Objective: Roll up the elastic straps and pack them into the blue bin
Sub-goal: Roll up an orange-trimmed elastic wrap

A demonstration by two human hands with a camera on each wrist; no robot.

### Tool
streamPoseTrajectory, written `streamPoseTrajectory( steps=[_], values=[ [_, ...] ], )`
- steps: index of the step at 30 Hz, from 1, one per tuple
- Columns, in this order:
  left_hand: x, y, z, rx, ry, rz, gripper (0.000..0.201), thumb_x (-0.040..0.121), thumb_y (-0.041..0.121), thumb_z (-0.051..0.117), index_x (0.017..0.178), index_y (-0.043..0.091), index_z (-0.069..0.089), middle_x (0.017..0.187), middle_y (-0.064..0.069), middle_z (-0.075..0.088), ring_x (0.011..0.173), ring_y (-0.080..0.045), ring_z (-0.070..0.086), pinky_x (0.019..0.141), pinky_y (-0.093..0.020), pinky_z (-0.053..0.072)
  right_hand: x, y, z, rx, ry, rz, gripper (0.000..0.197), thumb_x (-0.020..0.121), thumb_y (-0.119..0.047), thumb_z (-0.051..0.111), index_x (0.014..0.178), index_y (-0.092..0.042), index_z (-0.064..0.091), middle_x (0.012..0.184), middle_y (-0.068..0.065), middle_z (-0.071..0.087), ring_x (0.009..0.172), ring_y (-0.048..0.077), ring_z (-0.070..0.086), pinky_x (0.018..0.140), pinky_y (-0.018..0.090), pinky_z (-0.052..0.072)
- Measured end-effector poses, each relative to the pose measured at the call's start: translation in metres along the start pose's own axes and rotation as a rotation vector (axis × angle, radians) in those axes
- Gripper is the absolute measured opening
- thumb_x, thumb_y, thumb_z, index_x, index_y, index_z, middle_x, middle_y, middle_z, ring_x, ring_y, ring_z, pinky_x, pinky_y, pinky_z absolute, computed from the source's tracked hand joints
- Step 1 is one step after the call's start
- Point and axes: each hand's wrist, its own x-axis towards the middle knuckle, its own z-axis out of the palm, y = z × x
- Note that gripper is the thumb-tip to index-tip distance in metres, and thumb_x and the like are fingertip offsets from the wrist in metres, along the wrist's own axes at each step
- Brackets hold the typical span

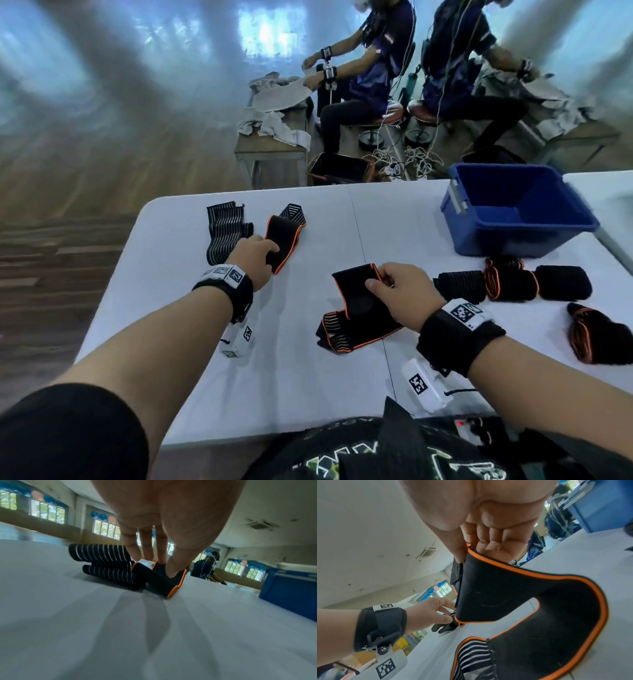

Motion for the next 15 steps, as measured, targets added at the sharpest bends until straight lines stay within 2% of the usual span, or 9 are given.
streamPoseTrajectory(
  steps=[2, 4, 7, 9, 11, 13, 15],
  values=[
    [0.010, -0.001, 0.003, 0.109, -0.053, 0.021, 0.058, 0.085, 0.013, 0.065, 0.140, 0.029, 0.055, 0.144, 0.001, 0.049, 0.129, -0.028, 0.043, 0.107, -0.044, 0.044, -0.005, 0.003, -0.001, 0.022, 0.031, 0.037, 0.021, 0.093, -0.033, 0.062, 0.083, -0.015, 0.065, 0.075, -0.001, 0.063, 0.076, 0.017, 0.060, 0.067, 0.030, 0.044],
    [0.017, 0.000, 0.006, 0.257, -0.113, 0.035, 0.058, 0.087, 0.021, 0.065, 0.142, 0.034, 0.052, 0.146, 0.004, 0.047, 0.128, -0.028, 0.044, 0.103, -0.046, 0.046, -0.010, 0.007, 0.000, 0.043, 0.058, 0.071, 0.020, 0.092, -0.032, 0.064, 0.081, -0.015, 0.064, 0.073, -0.001, 0.063, 0.074, 0.018, 0.060, 0.069, 0.031, 0.046],
    [0.025, 0.007, 0.010, 0.376, -0.122, 0.066, 0.033, 0.095, 0.029, 0.055, 0.127, 0.036, 0.061, 0.131, 0.003, 0.058, 0.119, -0.027, 0.051, 0.097, -0.044, 0.042, -0.019, 0.013, 0.002, 0.073, 0.092, 0.123, 0.018, 0.092, -0.031, 0.065, 0.081, -0.016, 0.065, 0.072, -0.001, 0.064, 0.074, 0.018, 0.061, 0.071, 0.033, 0.049],
    [0.028, 0.012, 0.011, 0.305, -0.055, 0.067, 0.024, 0.100, 0.030, 0.047, 0.119, 0.029, 0.062, 0.119, -0.003, 0.066, 0.111, -0.029, 0.057, 0.090, -0.041, 0.040, -0.026, 0.015, 0.006, 0.088, 0.094, 0.148, 0.017, 0.092, -0.030, 0.065, 0.081, -0.017, 0.064, 0.073, -0.002, 0.064, 0.074, 0.017, 0.061, 0.072, 0.034, 0.051],
    [0.030, 0.017, 0.009, 0.107, 0.002, 0.075, 0.022, 0.103, 0.027, 0.045, 0.118, 0.021, 0.059, 0.112, -0.011, 0.070, 0.104, -0.035, 0.063, 0.086, -0.040, 0.042, -0.031, 0.016, 0.010, 0.069, 0.079, 0.156, 0.017, 0.092, -0.030, 0.064, 0.080, -0.018, 0.063, 0.073, -0.002, 0.063, 0.075, 0.017, 0.060, 0.073, 0.035, 0.050],
    [0.031, 0.020, 0.004, -0.163, 0.031, 0.082, 0.023, 0.104, 0.023, 0.046, 0.117, 0.013, 0.061, 0.111, -0.015, 0.070, 0.104, -0.037, 0.064, 0.088, -0.038, 0.046, -0.034, 0.016, 0.014, 0.052, 0.059, 0.160, 0.019, 0.092, -0.030, 0.064, 0.079, -0.015, 0.062, 0.072, -0.001, 0.062, 0.074, 0.018, 0.058, 0.074, 0.037, 0.049],
    [0.028, 0.024, -0.004, -0.320, 0.042, 0.090, 0.022, 0.105, 0.021, 0.045, 0.111, 0.011, 0.064, 0.106, -0.014, 0.069, 0.102, -0.034, 0.063, 0.090, -0.038, 0.047, -0.035, 0.015, 0.016, 0.059, 0.049, 0.169, 0.020, 0.091, -0.030, 0.064, 0.080, -0.013, 0.062, 0.071, 0.000, 0.061, 0.072, 0.019, 0.057, 0.073, 0.038, 0.048]
  ],
)
